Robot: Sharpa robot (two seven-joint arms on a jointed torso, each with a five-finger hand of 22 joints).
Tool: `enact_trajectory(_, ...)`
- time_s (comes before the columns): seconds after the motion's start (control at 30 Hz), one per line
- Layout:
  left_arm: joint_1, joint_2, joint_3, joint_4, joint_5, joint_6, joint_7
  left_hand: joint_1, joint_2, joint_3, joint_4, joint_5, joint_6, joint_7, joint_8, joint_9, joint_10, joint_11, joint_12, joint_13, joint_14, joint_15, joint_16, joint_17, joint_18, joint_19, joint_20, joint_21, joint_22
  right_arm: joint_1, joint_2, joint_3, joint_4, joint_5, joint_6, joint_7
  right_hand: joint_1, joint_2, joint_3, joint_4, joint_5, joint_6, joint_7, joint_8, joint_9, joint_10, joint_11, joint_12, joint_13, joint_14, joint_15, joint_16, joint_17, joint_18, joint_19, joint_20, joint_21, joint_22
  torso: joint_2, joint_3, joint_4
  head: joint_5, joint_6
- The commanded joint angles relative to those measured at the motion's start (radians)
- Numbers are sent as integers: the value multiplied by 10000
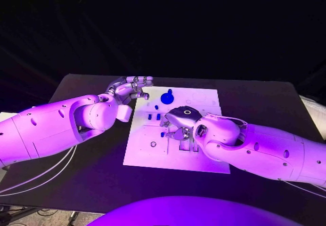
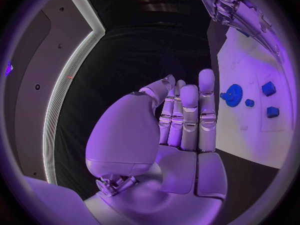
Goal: Assemble the parts on the task board
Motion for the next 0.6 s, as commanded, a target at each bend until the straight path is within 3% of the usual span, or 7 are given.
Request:
enact_trajectory(0.03,5,2,6,13,-42,220,-4,28,75,33,-23,1,-34,27,32,4,-57,11,45,17,-72,-7,-62,-24,107,-22,-62,-57,-15,16,-321,66,332,214,-804,72,151,79,-43,-25,66,130,-6,76,18,177,-35,128,14,68,-23,38,20,132,59,-31,26,62,-1,-7,-2,-46,-5)
enact_trajectory(0.23,5,-23,6,39,-43,259,-12,28,75,33,-23,1,-34,27,32,4,-57,11,45,17,-72,-7,-62,-24,107,-22,-62,-57,-15,308,-1179,213,746,701,-493,-18,176,27,-81,-71,81,182,-116,37,9,349,-149,326,-4,99,-90,25,-33,137,72,-102,11,46,1,-12,-15,-136,33)
enact_trajectory(0.4,5,-50,6,81,-70,284,-4,26,75,34,-25,1,-38,29,30,3,-68,14,48,18,-91,-4,-84,-61,106,-26,-61,-64,-18,657,-1849,266,590,1106,-100,-63,83,-188,-324,-100,237,133,-152,-28,-13,183,-141,374,-45,51,-81,-92,-187,145,-11,-127,-92,-64,-1,-14,-11,-214,78)
enact_trajectory(0.6,5,-62,6,95,-79,293,7,26,75,34,-25,1,-38,29,30,3,-68,14,48,18,-91,-4,-84,-61,106,-26,-61,-64,-18,776,-2071,278,291,1125,117,-70,95,-203,-511,-114,332,93,-173,-47,-23,-49,-67,374,-51,7,-26,-190,-323,161,-84,-96,-185,-164,9,-3,-4,-262,131)
